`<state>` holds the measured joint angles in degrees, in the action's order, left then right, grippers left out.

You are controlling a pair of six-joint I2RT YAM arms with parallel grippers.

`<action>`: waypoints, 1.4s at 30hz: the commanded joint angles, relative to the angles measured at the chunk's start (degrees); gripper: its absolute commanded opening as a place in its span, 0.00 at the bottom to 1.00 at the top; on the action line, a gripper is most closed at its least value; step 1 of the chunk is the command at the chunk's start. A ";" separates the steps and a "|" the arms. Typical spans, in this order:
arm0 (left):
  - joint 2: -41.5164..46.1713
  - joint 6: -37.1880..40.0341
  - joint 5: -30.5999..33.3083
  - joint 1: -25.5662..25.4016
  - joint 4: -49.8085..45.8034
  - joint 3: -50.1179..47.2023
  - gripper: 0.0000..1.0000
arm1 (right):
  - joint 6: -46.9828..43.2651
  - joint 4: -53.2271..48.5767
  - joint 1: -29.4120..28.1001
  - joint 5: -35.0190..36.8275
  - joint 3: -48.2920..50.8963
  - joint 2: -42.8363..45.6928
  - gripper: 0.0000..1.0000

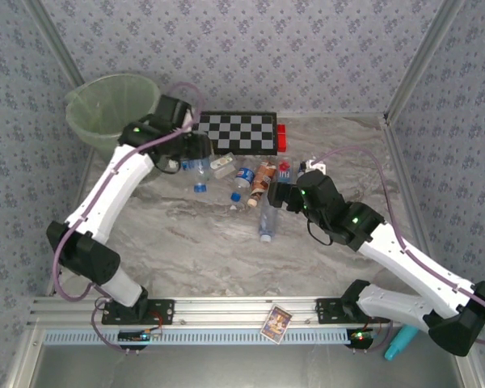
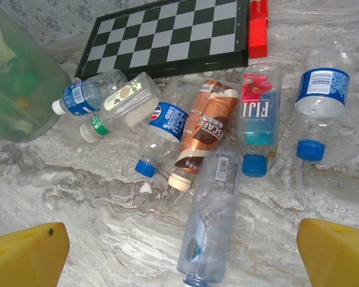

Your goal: Put the plastic bottles in the bin

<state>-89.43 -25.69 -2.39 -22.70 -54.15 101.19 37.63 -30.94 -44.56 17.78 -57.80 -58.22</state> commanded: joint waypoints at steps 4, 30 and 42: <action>5.05 -6.02 -3.84 8.86 4.51 5.52 0.51 | -3.08 0.95 0.96 -1.90 -1.97 -0.49 1.00; 5.01 -34.08 21.23 27.38 26.82 3.46 0.47 | -8.57 9.25 3.49 -9.09 0.16 2.02 1.00; -6.75 -36.34 24.52 28.30 21.77 14.17 0.47 | -12.57 13.69 2.74 -12.69 -0.59 2.98 0.99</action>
<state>-95.15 -61.19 19.84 4.91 -31.64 111.61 26.92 -18.50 -41.39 6.11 -57.36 -55.68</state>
